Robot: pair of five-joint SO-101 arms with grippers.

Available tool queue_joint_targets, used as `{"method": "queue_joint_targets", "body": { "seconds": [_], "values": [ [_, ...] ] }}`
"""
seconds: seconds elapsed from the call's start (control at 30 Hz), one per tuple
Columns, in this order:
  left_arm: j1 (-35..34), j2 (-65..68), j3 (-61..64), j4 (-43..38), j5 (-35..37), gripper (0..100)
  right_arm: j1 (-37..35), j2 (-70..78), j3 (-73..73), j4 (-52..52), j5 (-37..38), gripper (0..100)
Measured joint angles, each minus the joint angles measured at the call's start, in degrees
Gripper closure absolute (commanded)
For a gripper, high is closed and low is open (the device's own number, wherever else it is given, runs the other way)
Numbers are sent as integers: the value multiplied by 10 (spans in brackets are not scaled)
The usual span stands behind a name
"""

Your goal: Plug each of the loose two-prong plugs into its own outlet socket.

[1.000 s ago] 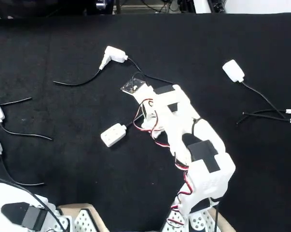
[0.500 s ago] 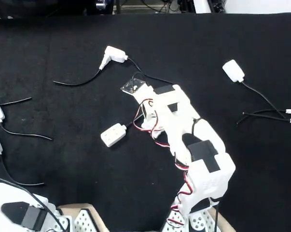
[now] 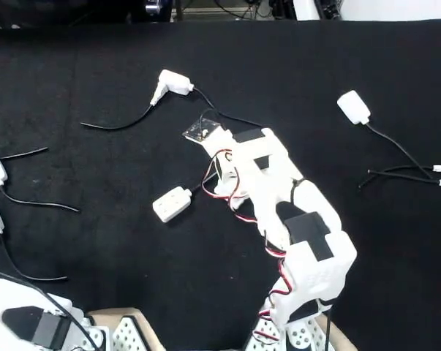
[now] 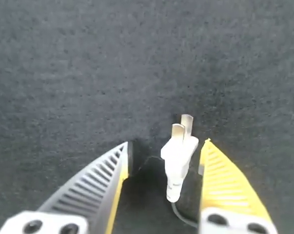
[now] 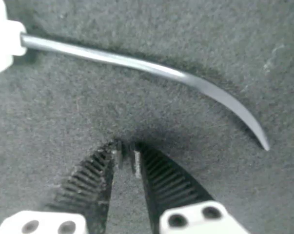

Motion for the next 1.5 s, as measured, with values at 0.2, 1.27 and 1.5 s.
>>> {"method": "queue_joint_targets", "body": {
  "seconds": [0.2,1.27,1.5],
  "values": [
    [4,0,6,0,0,759,0,0,0,0,0,984],
    [30,-60,76,-1,1,970,0,0,0,0,0,984],
    [64,-277,312,1,-11,970,0,0,0,0,0,984]
  ]
}}
